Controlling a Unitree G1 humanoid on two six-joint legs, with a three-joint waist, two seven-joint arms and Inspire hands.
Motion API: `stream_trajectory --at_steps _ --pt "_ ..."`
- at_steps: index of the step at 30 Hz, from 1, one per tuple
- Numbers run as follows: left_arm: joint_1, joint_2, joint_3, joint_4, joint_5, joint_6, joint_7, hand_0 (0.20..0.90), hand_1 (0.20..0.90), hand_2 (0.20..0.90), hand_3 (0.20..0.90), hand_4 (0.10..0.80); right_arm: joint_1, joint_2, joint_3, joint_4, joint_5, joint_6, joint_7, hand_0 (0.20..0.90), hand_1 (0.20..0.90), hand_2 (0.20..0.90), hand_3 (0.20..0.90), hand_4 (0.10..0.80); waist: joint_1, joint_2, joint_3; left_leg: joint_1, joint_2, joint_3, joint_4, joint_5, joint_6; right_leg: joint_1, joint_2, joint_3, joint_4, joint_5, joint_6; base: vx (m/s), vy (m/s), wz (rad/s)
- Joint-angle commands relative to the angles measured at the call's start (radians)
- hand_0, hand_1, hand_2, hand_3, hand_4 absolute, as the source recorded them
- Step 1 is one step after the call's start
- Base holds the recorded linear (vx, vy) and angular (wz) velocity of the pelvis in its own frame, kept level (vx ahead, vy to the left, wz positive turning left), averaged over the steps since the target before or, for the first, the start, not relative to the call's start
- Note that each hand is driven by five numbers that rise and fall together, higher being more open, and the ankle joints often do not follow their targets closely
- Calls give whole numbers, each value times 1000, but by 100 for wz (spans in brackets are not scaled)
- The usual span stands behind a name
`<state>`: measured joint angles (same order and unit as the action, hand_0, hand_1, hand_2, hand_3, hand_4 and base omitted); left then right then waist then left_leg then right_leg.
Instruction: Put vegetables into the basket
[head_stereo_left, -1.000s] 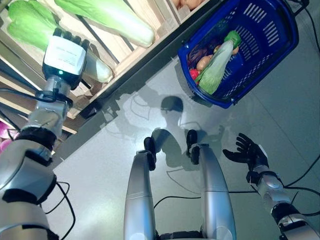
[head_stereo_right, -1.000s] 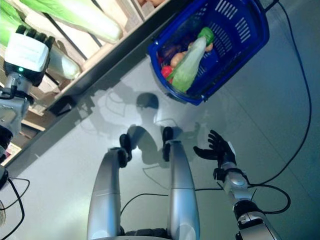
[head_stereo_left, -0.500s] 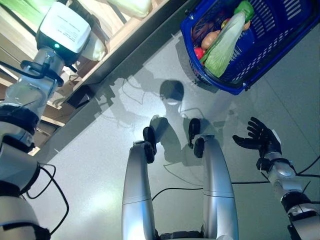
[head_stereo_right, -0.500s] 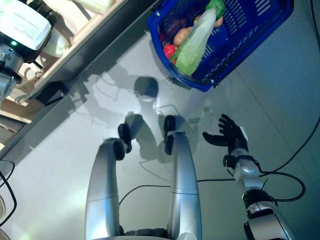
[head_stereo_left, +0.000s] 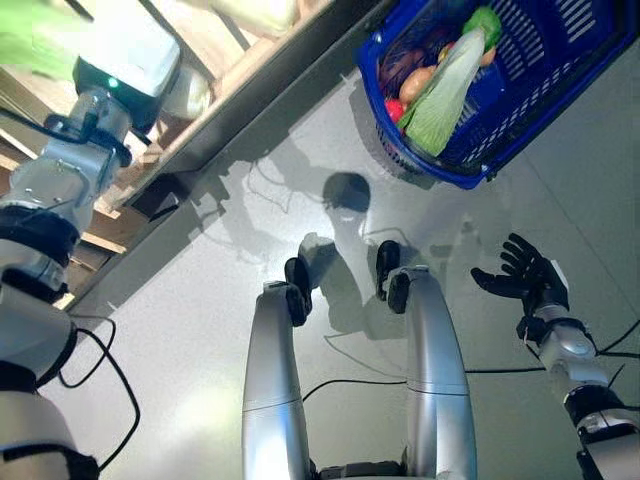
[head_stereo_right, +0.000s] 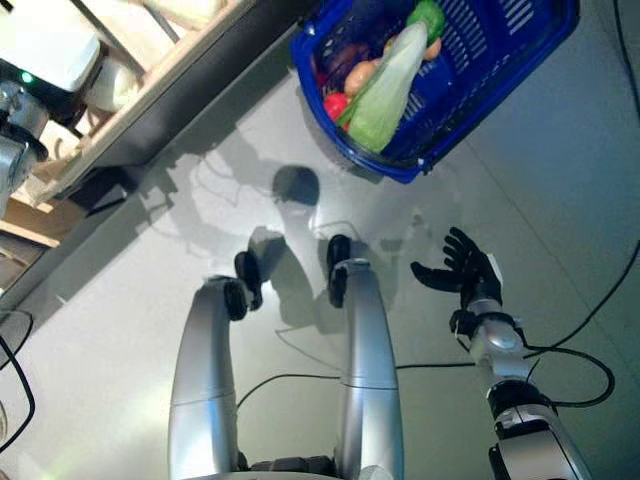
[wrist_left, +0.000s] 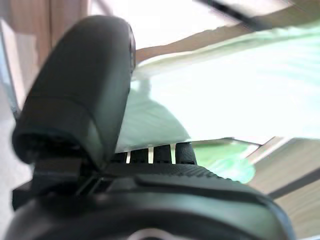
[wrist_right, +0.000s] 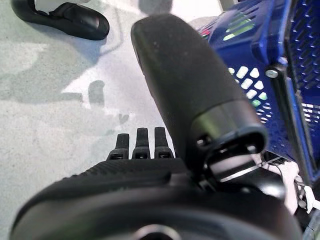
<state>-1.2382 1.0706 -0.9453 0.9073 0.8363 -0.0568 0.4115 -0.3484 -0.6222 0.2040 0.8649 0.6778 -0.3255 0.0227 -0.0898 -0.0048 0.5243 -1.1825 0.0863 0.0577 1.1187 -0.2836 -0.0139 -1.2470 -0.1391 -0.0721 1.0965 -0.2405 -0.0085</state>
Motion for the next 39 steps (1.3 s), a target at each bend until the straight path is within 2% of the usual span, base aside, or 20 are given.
stream_trajectory --at_steps 1,5,13,16,17,18,21,26,28,30,33,35,39 --pt "17 70 32 30 -16 5 58 300 300 300 300 400 64 -69 -80 -8 58 -111 -3 900 900 900 900 800 -5 30 -4 123 20 33 -106 12 20 166 -9 -7 -79 37 36 -3 -68 2" --pt "26 74 48 56 -28 -2 111 300 300 300 300 400 65 -54 -85 6 67 -127 8 900 900 900 900 800 -8 29 -4 237 26 51 -166 21 2 278 -6 -15 -136 36 38 -12 -48 2" --pt "56 108 103 40 -53 -43 179 300 300 300 300 400 90 -23 -102 22 68 -128 11 900 900 900 900 800 -8 19 -5 482 10 66 -290 45 -19 522 -9 -33 -254 49 46 26 -70 0" --pt "97 118 137 24 -127 -74 218 300 300 300 300 400 118 -10 -106 17 63 -120 14 900 900 900 900 800 -2 14 -49 566 -1 61 -344 56 -22 610 -17 -40 -308 51 46 87 -75 3" --pt "117 120 158 14 -163 -83 229 300 300 300 300 400 130 -4 -107 12 62 -119 15 900 900 900 900 800 -1 12 -68 584 -3 67 -378 89 -18 632 -22 -48 -343 78 36 55 -70 5" --pt "133 121 175 10 -204 -94 238 300 300 300 300 400 139 1 -108 9 61 -122 19 900 900 900 900 800 -1 12 -78 603 -4 67 -390 90 -18 652 -25 -48 -355 77 36 32 -72 4" --pt "205 109 258 2 -356 -145 286 300 300 300 300 400 164 22 -107 -4 42 -137 27 900 900 900 900 800 3 12 -112 669 -8 67 -427 94 -19 721 -33 -54 -391 72 31 113 -56 6" --pt "416 29 538 -97 -600 -269 297 300 300 300 300 400 225 82 -86 -117 12 -142 17 900 900 900 900 800 14 11 -190 836 -24 55 -557 121 -21 886 -39 -67 -508 74 28 144 -58 -1" --pt "501 -16 646 -146 -689 -331 261 300 300 300 300 400 252 103 -81 -183 5 -150 36 900 900 900 900 800 13 12 -215 891 -29 50 -608 134 -23 943 -34 -69 -557 77 27 166 -84 3" --pt "586 -86 749 -227 -801 -377 188 300 300 300 300 400 283 136 -65 -292 -45 -138 3 900 900 900 900 800 16 14 -258 972 -35 42 -690 155 -29 1028 -23 -75 -637 83 29 201 -92 4" --pt "648 -185 815 -293 -970 -439 37 300 300 300 300 400 286 158 -42 -380 -106 -106 40 900 900 900 900 800 21 17 -314 1065 -44 35 -786 176 -36 1129 -9 -82 -739 97 35 206 -87 2" --pt "663 -226 826 -313 -1045 -467 -34 300 300 300 300 400 276 160 -30 -407 -128 -101 76 900 900 900 900 800 25 18 -335 1101 -48 33 -823 185 -37 1168 -3 -84 -780 105 38 135 -79 6" --pt "673 -362 824 -357 -1317 -503 -247 300 300 300 300 400 203 149 -4 -486 -120 -37 179 900 900 900 900 800 32 11 -381 1183 -50 25 -924 211 -42 1260 16 -85 -894 141 46 85 -96 6"
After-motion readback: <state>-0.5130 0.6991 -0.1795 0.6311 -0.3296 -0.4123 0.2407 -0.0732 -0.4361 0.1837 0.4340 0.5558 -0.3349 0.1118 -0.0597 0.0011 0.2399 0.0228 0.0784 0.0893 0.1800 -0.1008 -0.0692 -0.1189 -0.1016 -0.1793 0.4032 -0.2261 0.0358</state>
